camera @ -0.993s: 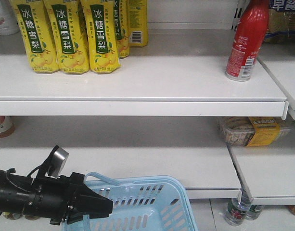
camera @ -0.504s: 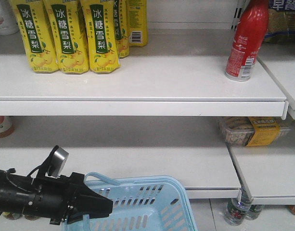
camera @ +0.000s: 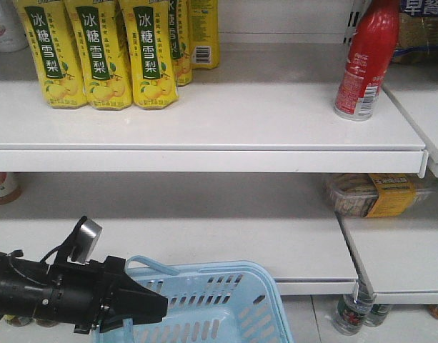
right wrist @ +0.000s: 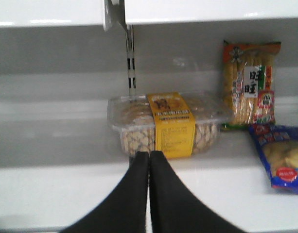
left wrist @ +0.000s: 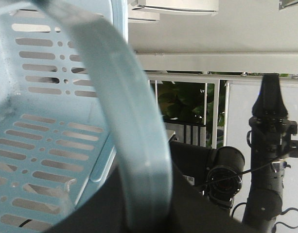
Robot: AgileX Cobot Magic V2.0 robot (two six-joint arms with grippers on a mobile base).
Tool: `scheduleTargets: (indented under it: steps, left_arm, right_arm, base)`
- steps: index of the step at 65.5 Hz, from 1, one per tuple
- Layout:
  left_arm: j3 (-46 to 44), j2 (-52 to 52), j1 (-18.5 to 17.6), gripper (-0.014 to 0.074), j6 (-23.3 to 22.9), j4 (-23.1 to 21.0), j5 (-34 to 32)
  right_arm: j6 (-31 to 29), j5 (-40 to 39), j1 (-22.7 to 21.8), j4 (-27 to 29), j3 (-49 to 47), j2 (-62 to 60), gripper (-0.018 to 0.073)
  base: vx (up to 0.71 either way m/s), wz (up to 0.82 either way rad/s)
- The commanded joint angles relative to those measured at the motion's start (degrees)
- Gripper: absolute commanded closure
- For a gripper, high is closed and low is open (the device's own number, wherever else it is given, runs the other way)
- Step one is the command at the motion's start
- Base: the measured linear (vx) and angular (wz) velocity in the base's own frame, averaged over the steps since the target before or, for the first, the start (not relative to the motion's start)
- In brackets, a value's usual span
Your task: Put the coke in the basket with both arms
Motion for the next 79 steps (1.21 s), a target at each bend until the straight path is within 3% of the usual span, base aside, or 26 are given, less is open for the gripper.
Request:
scheduleTargets:
  steps: [1, 18, 39, 51, 60, 79]
  left_arm:
    - [-0.90, -2.04, -0.24, 0.0603, 0.41, -4.35, 3.72]
    - [-0.90, -2.04, -0.24, 0.0603, 0.41, -4.35, 3.60]
    - [-0.90, -2.04, -0.24, 0.0603, 0.41, -4.35, 3.60]
    - [-0.90, -2.04, -0.24, 0.0603, 0.41, -4.35, 3.60]
    - [-0.90, -2.04, -0.24, 0.0603, 0.41, -4.35, 3.60]
    - [-0.90, -2.04, -0.24, 0.0603, 0.41, -4.35, 3.55]
  right_arm:
    - [-0.87, -8.62, -0.28, -1.43, -0.12, 0.80, 0.0569]
    - [-0.13, -5.45, -0.28, 2.09, -8.43, 8.97, 0.0569]
    - [-0.88, -4.03, -0.28, 1.72, -25.12, 26.26, 0.0569]
    - [-0.68, -7.59, -0.28, 1.79, -25.70, 30.89, 0.0569]
    - [0.66, -7.56, -0.28, 5.09, -25.70, 31.61, 0.0569]
    - [-3.50, -8.12, -0.28, 4.47, -25.70, 31.61, 0.0543]
  base:
    - [0.00, 0.00]
    - [0.00, 0.00]
    - [0.00, 0.00]
    - [0.00, 0.00]
    - [0.00, 0.00]
    - [0.00, 0.00]
